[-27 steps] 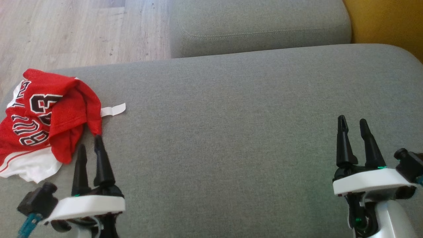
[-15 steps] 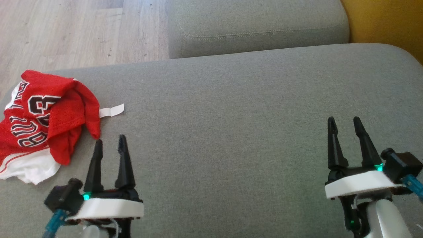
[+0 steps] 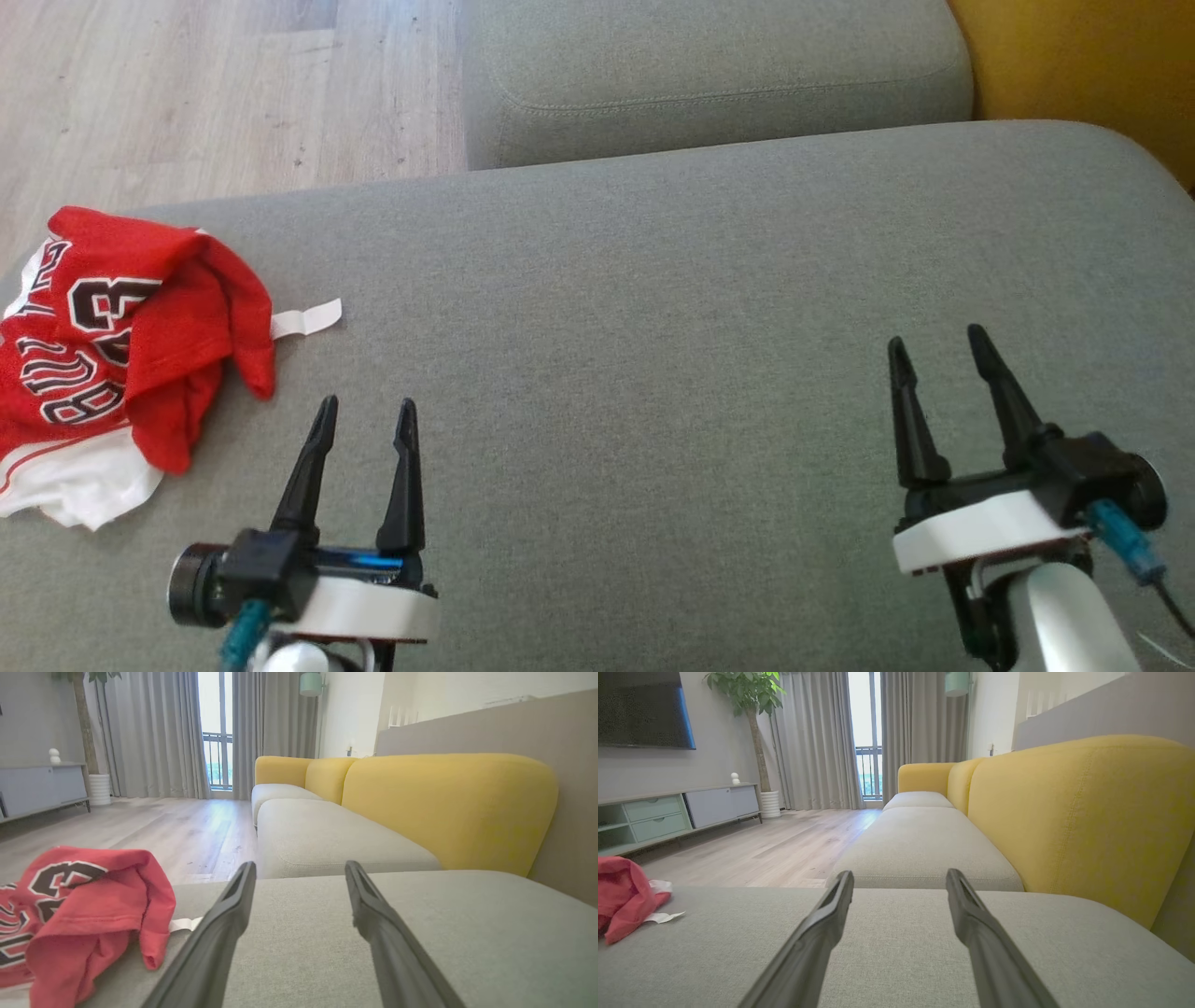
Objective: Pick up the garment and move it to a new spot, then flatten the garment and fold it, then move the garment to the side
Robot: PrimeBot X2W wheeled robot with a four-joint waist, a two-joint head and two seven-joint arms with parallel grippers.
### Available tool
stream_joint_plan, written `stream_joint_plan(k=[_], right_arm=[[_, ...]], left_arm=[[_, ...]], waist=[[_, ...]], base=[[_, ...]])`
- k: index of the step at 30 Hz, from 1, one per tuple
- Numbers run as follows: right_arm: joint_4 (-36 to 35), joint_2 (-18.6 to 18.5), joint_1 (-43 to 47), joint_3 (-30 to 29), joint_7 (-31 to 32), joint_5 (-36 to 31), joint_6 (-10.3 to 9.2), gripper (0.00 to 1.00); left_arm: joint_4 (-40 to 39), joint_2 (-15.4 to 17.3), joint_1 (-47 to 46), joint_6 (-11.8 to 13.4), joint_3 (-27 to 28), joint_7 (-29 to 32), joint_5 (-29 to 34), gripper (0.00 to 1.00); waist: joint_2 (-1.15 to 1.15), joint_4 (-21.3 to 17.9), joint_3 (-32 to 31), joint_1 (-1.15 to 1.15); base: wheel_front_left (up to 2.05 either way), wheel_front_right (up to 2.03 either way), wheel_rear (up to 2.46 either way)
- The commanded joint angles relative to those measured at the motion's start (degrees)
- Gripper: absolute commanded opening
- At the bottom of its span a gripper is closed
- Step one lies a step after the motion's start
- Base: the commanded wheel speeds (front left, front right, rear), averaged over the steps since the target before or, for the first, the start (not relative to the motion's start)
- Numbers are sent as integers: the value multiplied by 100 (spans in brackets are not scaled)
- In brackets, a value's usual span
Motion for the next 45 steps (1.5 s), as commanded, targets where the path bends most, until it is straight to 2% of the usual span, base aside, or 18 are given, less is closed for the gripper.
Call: stream_joint_plan(k=[1,4,8,10,12,16,20,29,45], right_arm=[[-257,-43,-177,178,-80,-197,-4,100],[-280,-44,-174,231,-130,-306,-4,100],[-293,-45,-148,266,-198,-246,-4,100],[-273,-45,-123,245,-232,-42,-4,100],[-281,-46,-120,279,-266,23,-4,100],[-324,-47,-78,299,-333,291,-4,100],[-335,-48,-3,353,-381,531,-4,100],[-110,-48,9,440,-381,1055,-4,100],[-50,-48,-3,519,-381,1252,-4,100]], left_arm=[[-211,115,-269,101,57,-94,217,100],[-253,158,-288,193,-76,-145,319,100],[-372,36,-237,167,39,-213,65,100],[-407,-68,-173,44,221,-247,-206,100],[-387,-135,-109,-185,370,-281,-404,100],[-282,-204,-35,-432,663,-349,-463,100],[-158,-224,4,-582,701,-397,-359,100],[124,-229,-32,-645,564,-397,-547,100],[173,-230,-42,-627,554,-397,-603,100]], waist=[[0,0,1,0],[0,2,3,0],[0,6,0,0],[0,6,-4,0],[0,6,-9,0],[0,3,-21,0],[0,-15,-29,0],[0,-55,-38,0],[0,15,-69,0]], base=[[0,0,0],[0,0,0],[0,0,0],[0,0,0],[0,0,0],[0,0,0],[0,0,0],[0,0,0],[0,0,0]])
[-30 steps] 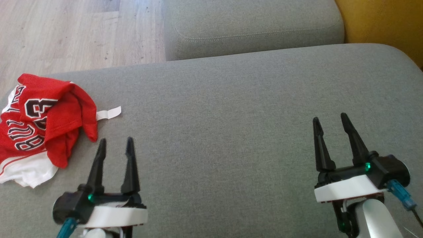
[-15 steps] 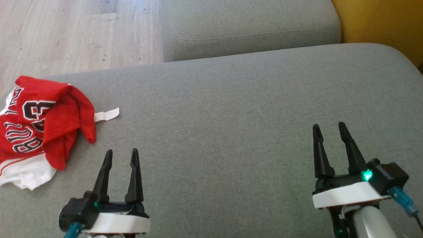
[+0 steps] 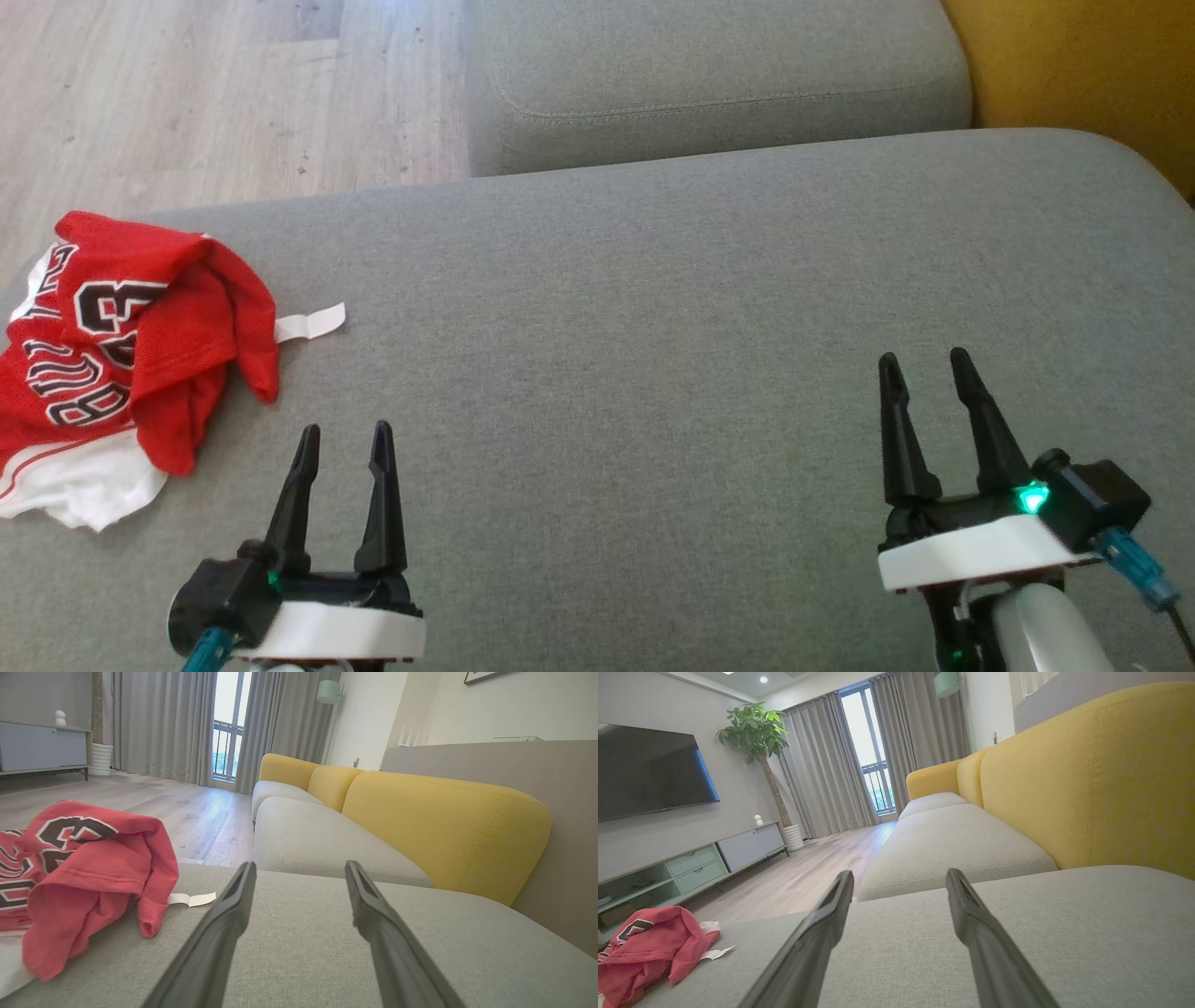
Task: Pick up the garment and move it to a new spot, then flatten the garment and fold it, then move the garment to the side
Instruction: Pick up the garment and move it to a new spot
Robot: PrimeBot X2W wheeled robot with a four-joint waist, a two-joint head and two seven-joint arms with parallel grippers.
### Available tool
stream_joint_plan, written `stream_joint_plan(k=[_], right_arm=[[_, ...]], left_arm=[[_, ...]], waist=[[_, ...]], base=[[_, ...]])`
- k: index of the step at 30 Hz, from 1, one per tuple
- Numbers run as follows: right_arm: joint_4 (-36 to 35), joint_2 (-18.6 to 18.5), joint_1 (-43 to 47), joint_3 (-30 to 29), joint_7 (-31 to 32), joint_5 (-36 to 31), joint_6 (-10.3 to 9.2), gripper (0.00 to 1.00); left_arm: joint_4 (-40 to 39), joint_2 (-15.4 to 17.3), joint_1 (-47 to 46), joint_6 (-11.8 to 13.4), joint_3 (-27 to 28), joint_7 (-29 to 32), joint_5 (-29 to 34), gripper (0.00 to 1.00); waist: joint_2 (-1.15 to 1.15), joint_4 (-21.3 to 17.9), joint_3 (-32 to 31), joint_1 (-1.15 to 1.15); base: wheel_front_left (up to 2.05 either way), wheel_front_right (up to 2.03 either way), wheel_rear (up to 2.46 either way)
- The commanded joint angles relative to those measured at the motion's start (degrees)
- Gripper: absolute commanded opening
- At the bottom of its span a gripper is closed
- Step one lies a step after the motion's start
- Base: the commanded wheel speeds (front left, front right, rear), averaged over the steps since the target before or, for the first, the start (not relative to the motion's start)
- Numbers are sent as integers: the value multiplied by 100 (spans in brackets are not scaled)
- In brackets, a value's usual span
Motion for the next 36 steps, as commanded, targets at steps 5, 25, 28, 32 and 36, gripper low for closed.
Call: stream_joint_plan(k=[5,25,28,32,36], right_arm=[[-186,-40,-141,297,-60,80,-4,100],[-69,-40,37,1075,-60,272,-4,100],[-56,-40,66,1148,-60,323,-4,100],[-43,-40,98,1239,-60,388,-4,100],[-39,-40,119,1310,-60,448,-4,100]], left_arm=[[-193,-8,-189,32,201,-55,-15,100],[-233,-8,120,102,687,-55,215,100],[-242,-8,173,106,714,-55,222,100],[-256,-8,220,111,741,-55,248,100],[-280,-8,239,106,790,-55,277,100]], waist=[[0,188,-39,0],[0,1813,-371,0],[0,2029,-414,0],[0,2289,-460,0],[0,2492,-500,0]], base=[[0,0,0],[0,0,0],[0,0,0],[0,0,0],[0,0,0]])
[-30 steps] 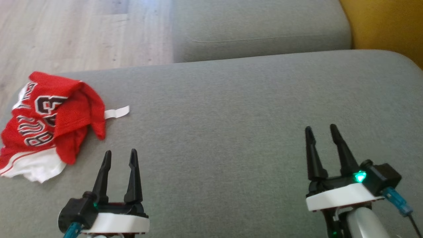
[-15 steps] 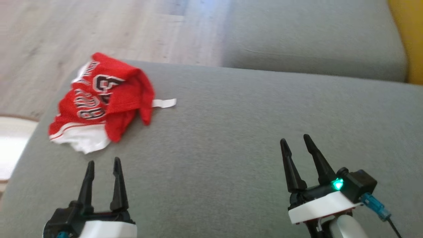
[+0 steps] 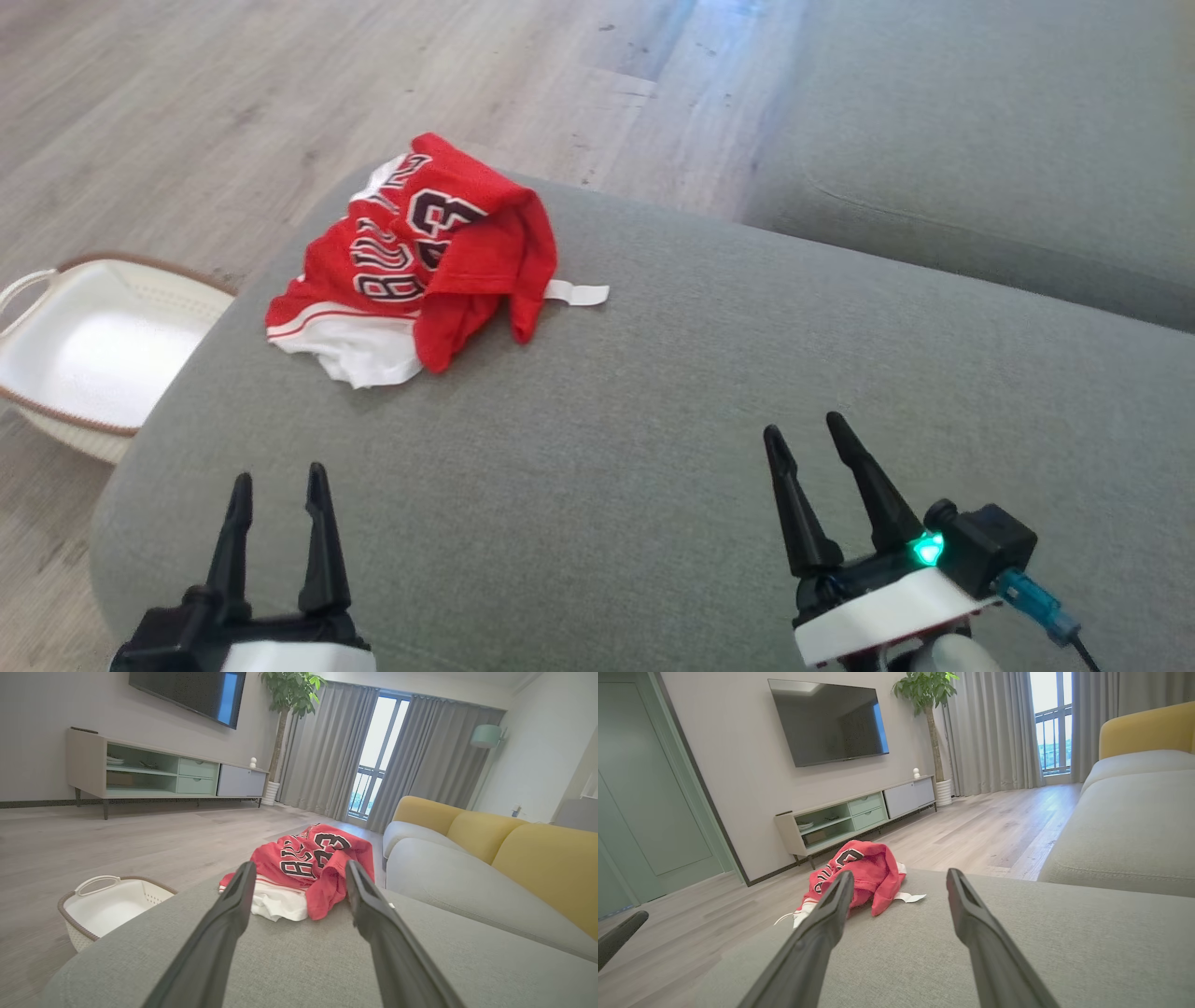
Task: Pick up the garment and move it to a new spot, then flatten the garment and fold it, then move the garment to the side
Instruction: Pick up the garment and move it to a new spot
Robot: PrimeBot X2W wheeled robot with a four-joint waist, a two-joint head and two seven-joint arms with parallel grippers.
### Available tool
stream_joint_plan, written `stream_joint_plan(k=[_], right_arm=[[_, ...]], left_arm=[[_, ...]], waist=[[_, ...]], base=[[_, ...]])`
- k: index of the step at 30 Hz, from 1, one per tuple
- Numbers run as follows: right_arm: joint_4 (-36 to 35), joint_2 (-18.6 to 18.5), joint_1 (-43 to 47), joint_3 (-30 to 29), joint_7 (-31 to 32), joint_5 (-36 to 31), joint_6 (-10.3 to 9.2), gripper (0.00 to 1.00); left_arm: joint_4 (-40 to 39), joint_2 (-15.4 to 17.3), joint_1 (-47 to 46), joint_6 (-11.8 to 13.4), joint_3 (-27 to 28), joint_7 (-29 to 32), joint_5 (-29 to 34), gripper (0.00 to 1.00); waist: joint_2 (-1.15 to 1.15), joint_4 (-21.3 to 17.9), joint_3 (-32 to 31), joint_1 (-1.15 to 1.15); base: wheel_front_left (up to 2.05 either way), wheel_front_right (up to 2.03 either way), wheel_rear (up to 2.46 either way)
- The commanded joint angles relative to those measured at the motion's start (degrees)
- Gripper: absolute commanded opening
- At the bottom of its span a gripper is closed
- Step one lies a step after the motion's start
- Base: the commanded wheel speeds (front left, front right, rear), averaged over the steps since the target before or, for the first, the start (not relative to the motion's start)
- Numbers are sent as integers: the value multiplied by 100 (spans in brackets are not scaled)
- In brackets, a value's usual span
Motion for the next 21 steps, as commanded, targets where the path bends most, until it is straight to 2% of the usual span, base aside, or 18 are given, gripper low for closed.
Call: stream_joint_plan(k=[1,13,21], right_arm=[[-163,-34,-173,139,-60,52,-4,100],[-120,-34,-303,347,-60,146,-4,100],[-180,-34,-240,218,-60,160,-4,100]], left_arm=[[-230,-8,-190,-7,195,-55,71,100],[-473,-8,-165,22,423,-55,92,100],[-389,-8,-205,-11,462,-55,103,100]], waist=[[0,125,-42,1],[0,202,-5,1],[0,169,-27,1]], base=[[0,0,0],[0,0,0],[0,0,0]])
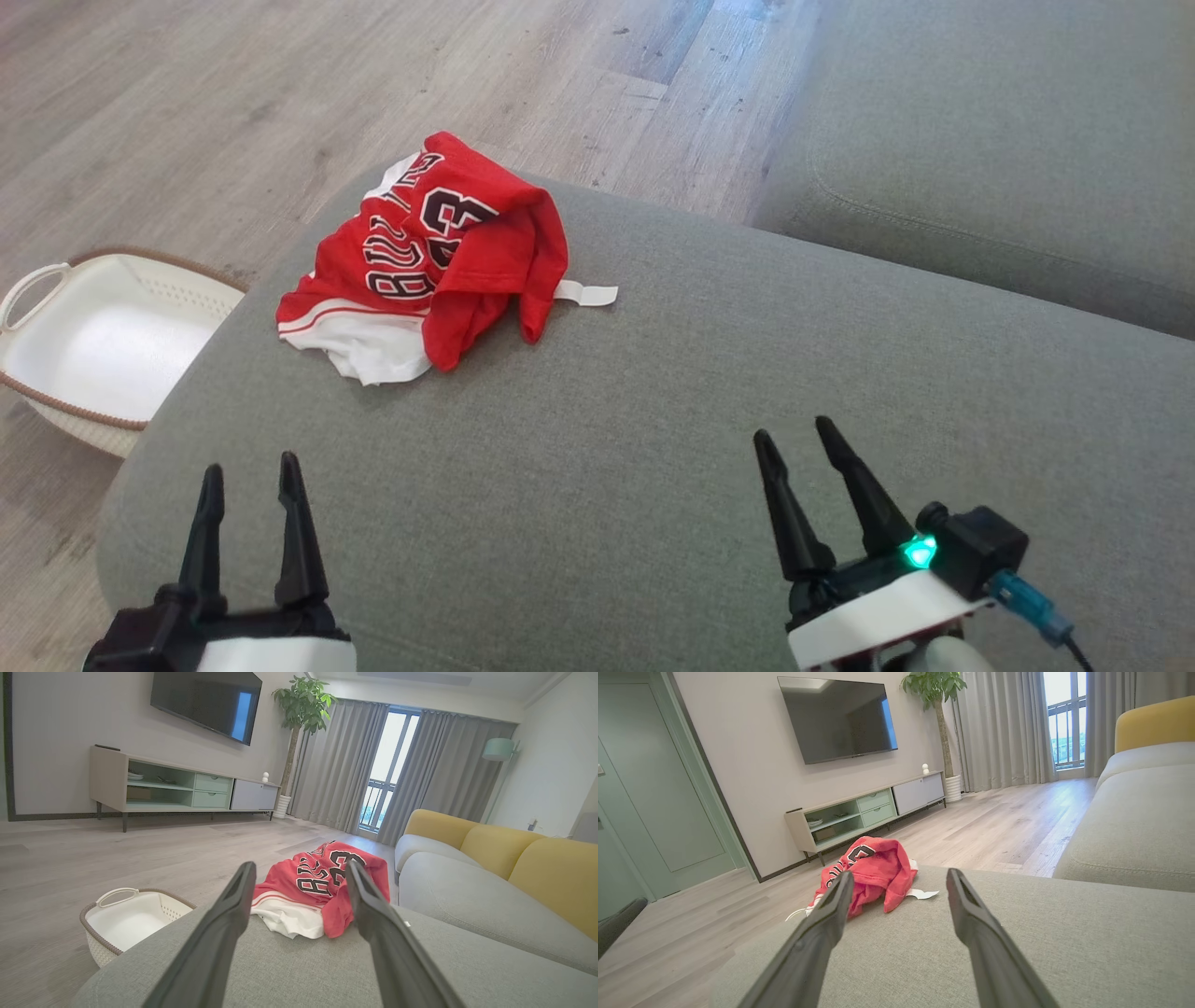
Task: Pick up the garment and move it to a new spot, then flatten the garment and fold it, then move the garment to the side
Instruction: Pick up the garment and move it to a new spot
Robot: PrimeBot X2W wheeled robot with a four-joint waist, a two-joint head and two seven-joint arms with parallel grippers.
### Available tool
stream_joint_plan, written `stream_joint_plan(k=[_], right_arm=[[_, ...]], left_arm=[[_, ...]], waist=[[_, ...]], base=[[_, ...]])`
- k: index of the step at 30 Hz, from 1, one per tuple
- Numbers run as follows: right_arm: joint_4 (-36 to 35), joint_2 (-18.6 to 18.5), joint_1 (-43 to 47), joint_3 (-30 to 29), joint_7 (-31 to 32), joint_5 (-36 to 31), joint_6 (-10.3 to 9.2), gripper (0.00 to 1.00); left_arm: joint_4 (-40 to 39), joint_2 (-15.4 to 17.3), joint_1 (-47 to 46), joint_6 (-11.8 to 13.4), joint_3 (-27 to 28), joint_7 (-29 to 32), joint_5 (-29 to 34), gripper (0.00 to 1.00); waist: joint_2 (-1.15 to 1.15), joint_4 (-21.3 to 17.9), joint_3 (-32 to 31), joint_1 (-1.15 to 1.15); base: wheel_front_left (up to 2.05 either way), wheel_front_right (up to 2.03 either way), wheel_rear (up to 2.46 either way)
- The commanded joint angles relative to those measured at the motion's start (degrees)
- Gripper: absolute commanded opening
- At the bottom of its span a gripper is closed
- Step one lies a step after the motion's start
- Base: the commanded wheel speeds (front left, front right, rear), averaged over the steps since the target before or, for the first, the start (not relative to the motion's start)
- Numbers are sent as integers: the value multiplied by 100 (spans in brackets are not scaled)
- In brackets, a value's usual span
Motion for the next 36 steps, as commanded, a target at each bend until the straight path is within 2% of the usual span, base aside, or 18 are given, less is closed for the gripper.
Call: stream_joint_plan(k=[1,9,12,17,26,36], right_arm=[[-228,-34,-207,26,-60,45,-4,100],[-453,-34,-322,-425,-60,-246,-4,100],[-588,-34,-488,-698,-60,-472,-4,100],[-786,-34,-749,-1051,-60,-850,-4,100],[-1116,-34,-1085,-1308,-60,-1223,-4,100],[-1364,-34,-1370,-1409,-60,-1332,-4,100]], left_arm=[[-134,-8,-260,-34,215,-55,58,100],[-21,68,-870,-180,327,-55,156,100],[217,300,-1448,-240,246,-55,133,100],[970,977,-2782,-277,-144,73,99,100],[2783,2294,-5212,-282,-1374,891,-706,100],[3985,3015,-6608,-283,-3294,1743,-1640,100]], waist=[[0,11,18,0],[0,-175,675,0],[0,-301,1089,0],[0,-550,1757,0],[0,-1076,2754,0],[0,-1382,3456,0]], base=[[0,0,0],[0,0,0],[0,0,0],[0,0,0],[0,0,0],[0,0,0]])
